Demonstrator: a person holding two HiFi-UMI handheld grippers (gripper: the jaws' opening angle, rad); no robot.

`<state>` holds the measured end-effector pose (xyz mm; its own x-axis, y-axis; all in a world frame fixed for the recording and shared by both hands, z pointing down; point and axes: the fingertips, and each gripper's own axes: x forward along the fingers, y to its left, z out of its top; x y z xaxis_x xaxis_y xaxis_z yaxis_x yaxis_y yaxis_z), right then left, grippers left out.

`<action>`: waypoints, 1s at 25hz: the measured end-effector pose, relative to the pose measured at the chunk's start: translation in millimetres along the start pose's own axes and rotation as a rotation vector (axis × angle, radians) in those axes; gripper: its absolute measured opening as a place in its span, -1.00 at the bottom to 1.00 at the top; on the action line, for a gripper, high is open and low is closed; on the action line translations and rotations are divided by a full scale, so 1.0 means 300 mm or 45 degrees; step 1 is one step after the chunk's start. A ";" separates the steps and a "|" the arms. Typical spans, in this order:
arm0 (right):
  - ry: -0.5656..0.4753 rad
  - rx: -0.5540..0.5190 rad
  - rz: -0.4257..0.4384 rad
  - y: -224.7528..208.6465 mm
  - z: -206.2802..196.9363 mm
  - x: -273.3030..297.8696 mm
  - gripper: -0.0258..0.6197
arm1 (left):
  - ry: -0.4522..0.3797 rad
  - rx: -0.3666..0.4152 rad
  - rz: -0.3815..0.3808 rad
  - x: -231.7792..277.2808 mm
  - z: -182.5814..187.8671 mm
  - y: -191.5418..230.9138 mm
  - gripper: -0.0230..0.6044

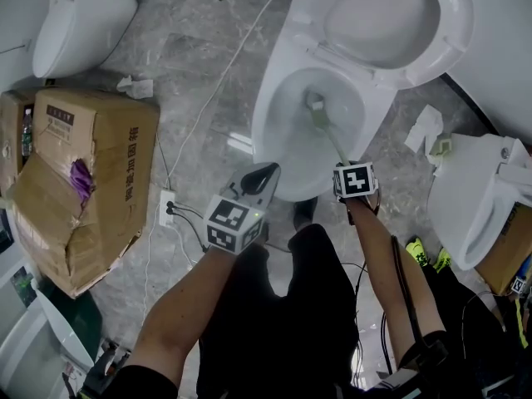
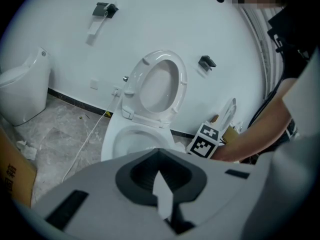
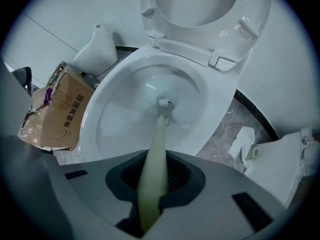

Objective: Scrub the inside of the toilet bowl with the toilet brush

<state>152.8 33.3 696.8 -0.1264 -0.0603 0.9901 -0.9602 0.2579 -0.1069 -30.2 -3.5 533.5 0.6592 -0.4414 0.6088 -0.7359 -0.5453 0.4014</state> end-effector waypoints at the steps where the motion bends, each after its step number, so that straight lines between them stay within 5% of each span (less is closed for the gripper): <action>1: 0.002 0.002 0.010 0.003 0.001 0.001 -0.73 | -0.001 -0.004 0.000 -0.001 0.003 -0.001 -0.90; 20: -0.017 -0.066 0.068 0.082 0.092 0.023 -0.73 | -0.013 -0.035 -0.002 -0.046 -0.004 0.003 -0.90; 25: -0.050 -0.061 0.054 0.058 0.157 0.028 -0.73 | -0.006 0.047 0.041 -0.060 -0.011 0.020 -0.90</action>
<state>123.2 -7.9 699.0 -0.1770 -0.0858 0.9805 -0.9409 0.3071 -0.1430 -47.0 3.7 527.2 0.6362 -0.4622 0.6177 -0.7503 -0.5570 0.3560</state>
